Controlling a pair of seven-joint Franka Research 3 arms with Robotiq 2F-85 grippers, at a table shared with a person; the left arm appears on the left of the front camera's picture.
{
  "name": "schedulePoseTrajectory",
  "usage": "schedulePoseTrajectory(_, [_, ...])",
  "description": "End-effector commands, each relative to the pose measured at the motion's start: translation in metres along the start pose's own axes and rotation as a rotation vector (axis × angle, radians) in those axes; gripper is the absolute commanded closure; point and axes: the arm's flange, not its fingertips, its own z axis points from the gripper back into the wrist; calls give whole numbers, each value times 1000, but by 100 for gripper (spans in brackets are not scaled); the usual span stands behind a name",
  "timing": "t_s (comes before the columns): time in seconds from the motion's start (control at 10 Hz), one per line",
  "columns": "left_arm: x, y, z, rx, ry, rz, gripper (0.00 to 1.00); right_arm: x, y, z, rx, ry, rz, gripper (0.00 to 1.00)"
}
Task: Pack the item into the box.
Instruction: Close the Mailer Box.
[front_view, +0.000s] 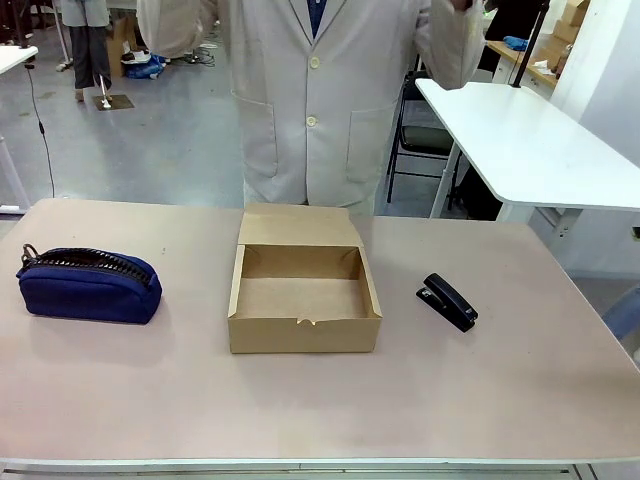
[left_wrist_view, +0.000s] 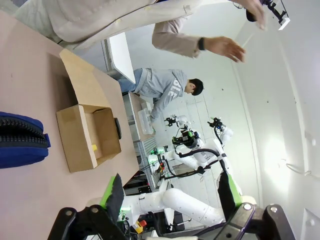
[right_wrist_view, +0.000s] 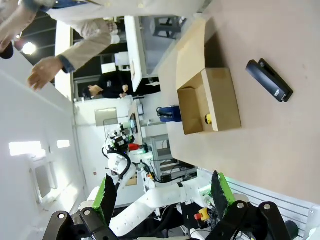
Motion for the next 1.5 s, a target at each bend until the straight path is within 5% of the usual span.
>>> schedulePoseTrajectory(0.0, [1,-3,-1,-26,-10,-20,0,0,1,3,2,6,21,0])
schedulePoseTrajectory(1.1, [0,0,0,0,0,0,0,0,0,0,1,1,1,0])
schedulePoseTrajectory(1.4, [14,8,-97,-24,215,62,0,35,2,-87,-66,88,14,0])
